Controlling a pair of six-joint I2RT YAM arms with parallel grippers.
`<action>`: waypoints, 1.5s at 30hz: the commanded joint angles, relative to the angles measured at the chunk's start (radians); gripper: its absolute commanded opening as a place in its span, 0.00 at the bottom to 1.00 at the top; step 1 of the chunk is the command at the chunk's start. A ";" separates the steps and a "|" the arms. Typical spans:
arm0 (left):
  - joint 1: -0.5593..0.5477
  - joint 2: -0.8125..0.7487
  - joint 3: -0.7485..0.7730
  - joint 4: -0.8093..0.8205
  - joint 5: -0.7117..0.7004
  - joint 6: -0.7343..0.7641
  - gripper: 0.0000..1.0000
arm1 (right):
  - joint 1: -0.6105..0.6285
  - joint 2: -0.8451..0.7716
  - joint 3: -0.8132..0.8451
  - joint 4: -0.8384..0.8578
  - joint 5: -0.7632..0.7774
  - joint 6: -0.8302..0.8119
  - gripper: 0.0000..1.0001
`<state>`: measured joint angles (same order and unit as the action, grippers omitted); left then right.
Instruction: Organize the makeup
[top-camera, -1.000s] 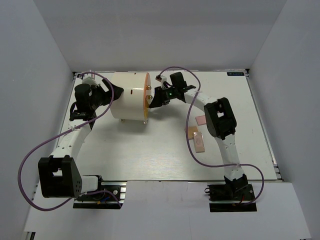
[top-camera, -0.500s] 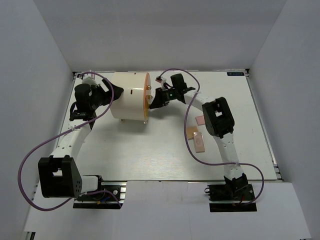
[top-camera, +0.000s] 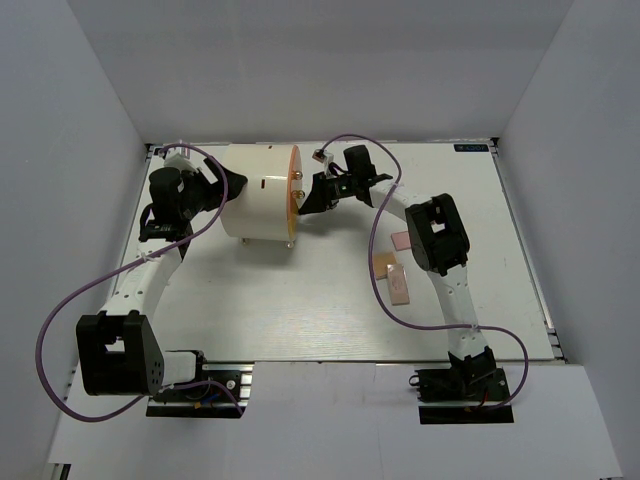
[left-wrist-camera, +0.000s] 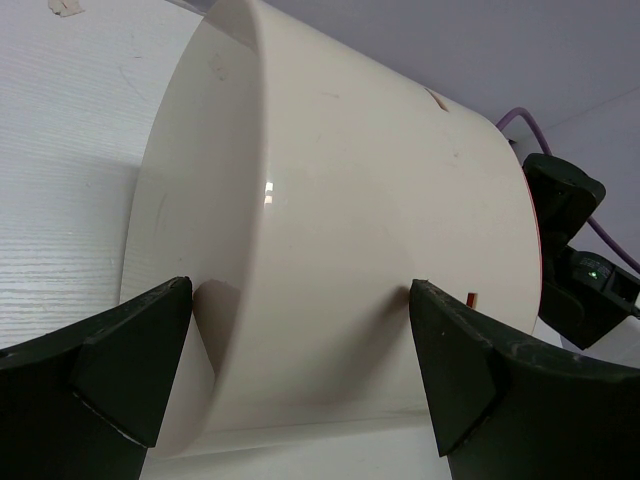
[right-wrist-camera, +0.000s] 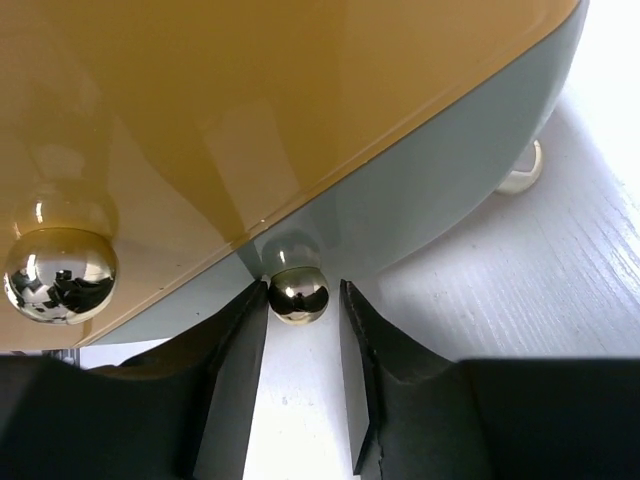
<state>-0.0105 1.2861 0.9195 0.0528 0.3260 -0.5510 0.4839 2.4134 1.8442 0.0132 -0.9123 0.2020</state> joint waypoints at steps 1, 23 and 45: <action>-0.006 -0.016 -0.002 -0.037 0.008 0.002 0.98 | -0.004 0.021 0.038 0.034 -0.022 -0.010 0.40; -0.006 -0.027 -0.008 -0.041 -0.018 -0.009 0.98 | -0.070 -0.022 -0.051 -0.045 0.082 -0.065 0.14; 0.003 -0.073 -0.018 -0.041 -0.061 -0.032 0.98 | -0.142 -0.126 -0.181 -0.174 0.073 -0.197 0.14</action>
<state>-0.0128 1.2762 0.9096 0.0071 0.2657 -0.5777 0.3664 2.3020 1.6897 -0.0589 -0.9188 0.0708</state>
